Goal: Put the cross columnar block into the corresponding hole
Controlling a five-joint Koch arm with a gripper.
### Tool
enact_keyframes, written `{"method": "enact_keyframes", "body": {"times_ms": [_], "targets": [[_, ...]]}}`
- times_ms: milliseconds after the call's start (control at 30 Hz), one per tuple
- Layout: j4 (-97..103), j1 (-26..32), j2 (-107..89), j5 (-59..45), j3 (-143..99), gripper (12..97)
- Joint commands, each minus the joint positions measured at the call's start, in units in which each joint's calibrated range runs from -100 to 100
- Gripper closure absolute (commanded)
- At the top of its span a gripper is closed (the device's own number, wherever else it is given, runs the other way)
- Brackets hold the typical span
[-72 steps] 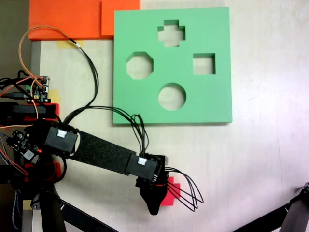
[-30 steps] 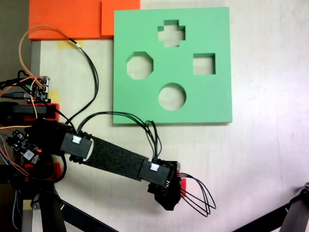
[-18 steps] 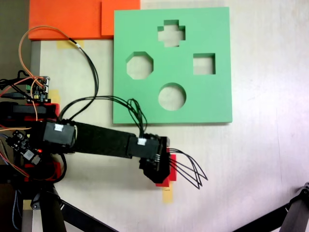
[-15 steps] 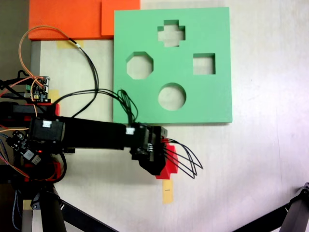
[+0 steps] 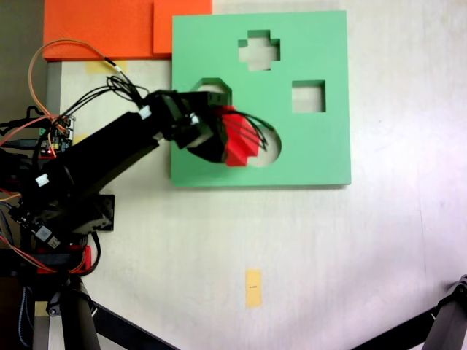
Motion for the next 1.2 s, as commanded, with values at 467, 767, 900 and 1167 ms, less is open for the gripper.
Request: {"method": "enact_keyframes", "body": {"times_ms": [467,767,900,1167], "targets": [[29.47,8.25,36.35,6.74,27.01,65.6],[26.19,9.23,37.75,7.37,27.01,65.2],[26.10,9.67,38.45,7.72,27.01,65.2],[25.90,9.87,41.80,8.21,27.01,65.2]]}}
